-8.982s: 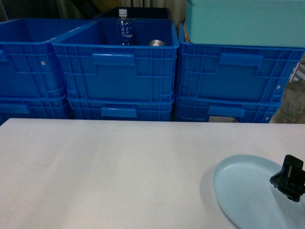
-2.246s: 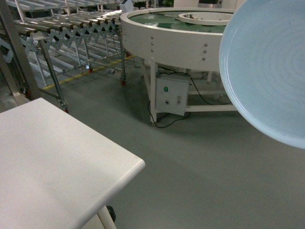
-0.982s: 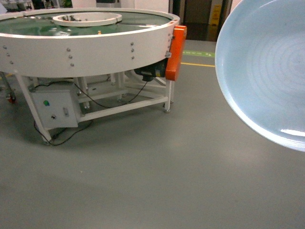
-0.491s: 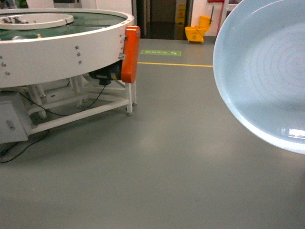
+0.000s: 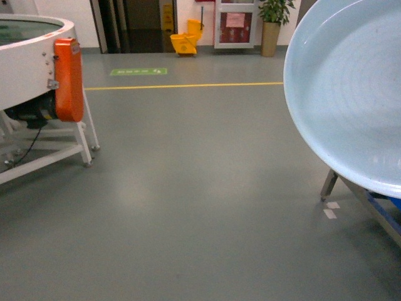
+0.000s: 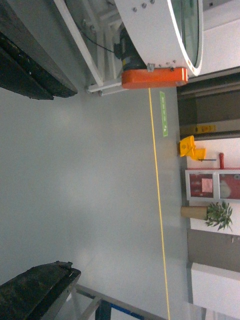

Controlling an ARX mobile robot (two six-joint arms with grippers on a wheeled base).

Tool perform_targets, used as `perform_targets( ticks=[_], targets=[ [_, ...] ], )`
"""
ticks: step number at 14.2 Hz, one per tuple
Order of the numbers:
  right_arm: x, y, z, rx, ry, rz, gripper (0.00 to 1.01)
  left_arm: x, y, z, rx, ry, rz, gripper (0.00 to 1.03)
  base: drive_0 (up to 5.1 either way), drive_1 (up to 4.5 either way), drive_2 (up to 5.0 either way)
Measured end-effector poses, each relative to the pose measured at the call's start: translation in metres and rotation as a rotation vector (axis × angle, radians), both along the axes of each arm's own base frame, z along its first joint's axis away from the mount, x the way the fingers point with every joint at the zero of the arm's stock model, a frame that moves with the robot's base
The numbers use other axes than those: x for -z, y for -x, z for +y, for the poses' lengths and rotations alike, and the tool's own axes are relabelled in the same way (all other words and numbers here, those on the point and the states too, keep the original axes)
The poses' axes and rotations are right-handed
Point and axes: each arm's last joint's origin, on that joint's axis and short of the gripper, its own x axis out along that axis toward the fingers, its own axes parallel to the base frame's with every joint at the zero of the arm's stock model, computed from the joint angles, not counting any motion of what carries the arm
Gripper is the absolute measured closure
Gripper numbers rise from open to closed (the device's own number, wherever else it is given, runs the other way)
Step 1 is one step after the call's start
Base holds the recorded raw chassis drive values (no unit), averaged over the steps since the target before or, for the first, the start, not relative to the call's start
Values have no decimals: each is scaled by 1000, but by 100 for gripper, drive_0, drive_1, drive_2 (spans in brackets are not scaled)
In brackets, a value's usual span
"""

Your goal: Place blue tray on left shelf second layer neatly

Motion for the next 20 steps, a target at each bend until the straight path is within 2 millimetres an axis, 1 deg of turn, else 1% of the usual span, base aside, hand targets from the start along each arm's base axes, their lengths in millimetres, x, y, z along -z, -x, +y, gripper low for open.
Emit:
perform_targets(
  ticks=[5, 20],
  targets=[
    [1, 0, -1, 8, 0, 6, 99, 0, 0, 0, 2, 0, -1, 5, -141, -141, -141],
    [0, 0, -1, 8, 0, 2, 99, 0, 0, 0, 2, 0, -1, 5, -156, 254, -567]
  ],
)
